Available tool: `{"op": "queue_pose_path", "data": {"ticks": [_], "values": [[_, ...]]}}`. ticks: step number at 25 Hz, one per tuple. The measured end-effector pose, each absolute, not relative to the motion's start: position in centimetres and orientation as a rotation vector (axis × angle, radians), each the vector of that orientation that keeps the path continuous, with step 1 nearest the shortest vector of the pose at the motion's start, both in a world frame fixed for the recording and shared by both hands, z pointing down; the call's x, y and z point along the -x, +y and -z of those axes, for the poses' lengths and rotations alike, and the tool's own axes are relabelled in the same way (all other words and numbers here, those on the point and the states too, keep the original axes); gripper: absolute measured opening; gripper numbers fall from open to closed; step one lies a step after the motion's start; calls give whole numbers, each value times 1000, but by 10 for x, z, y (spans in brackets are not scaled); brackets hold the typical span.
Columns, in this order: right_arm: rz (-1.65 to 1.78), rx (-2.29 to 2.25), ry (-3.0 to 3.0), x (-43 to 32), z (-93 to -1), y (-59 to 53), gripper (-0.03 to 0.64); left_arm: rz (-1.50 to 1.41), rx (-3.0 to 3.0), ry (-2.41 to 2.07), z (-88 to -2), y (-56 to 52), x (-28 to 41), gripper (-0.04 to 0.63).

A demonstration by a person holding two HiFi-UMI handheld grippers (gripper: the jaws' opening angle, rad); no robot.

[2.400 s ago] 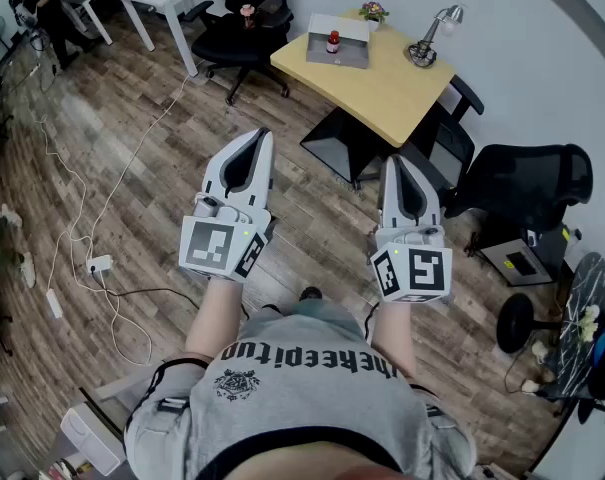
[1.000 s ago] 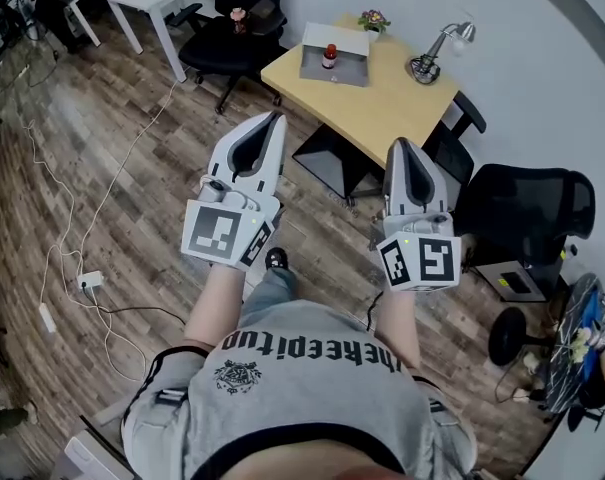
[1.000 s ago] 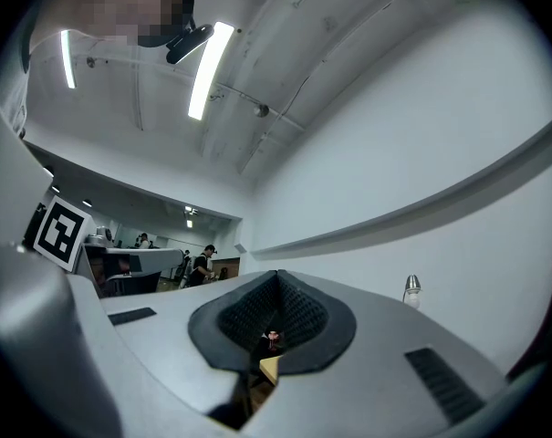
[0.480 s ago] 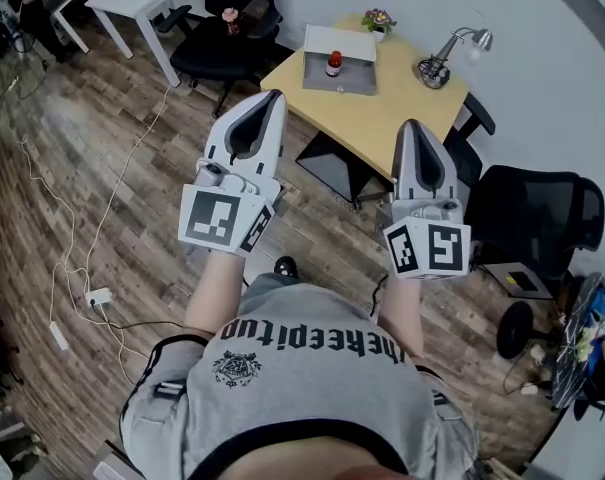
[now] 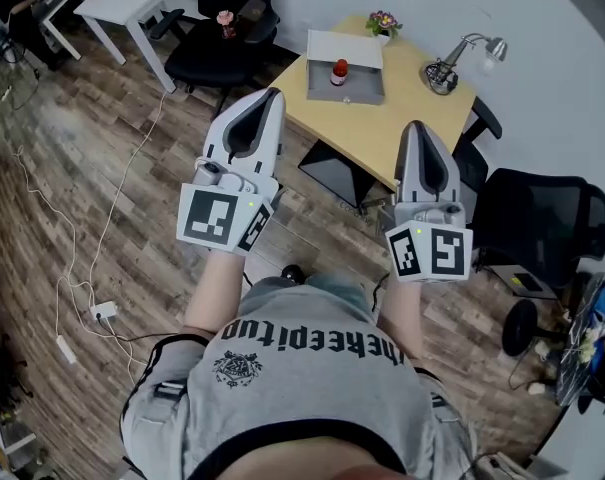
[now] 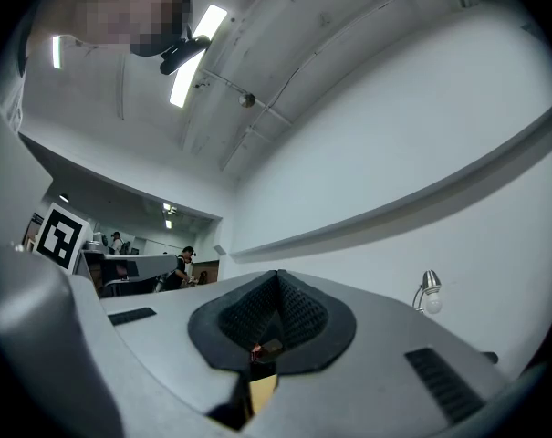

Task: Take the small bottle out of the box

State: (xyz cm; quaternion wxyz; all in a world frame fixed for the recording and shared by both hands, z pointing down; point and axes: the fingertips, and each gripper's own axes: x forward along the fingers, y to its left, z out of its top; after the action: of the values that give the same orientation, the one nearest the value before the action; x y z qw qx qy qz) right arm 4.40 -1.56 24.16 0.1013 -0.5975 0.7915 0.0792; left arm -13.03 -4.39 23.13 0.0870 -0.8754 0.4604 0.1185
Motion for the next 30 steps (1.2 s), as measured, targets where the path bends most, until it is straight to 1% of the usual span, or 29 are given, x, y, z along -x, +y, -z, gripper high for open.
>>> {"op": "queue_pose_path", "data": {"ticks": [12,30], "values": [[-163,1828,2348,-62,-266,-74,0,-323,2683,1368,-259,-107,112,3],[-198,1694,2410,-102,-241,-226,0,-323,2599,1435,-237,-241,66,3]]}}
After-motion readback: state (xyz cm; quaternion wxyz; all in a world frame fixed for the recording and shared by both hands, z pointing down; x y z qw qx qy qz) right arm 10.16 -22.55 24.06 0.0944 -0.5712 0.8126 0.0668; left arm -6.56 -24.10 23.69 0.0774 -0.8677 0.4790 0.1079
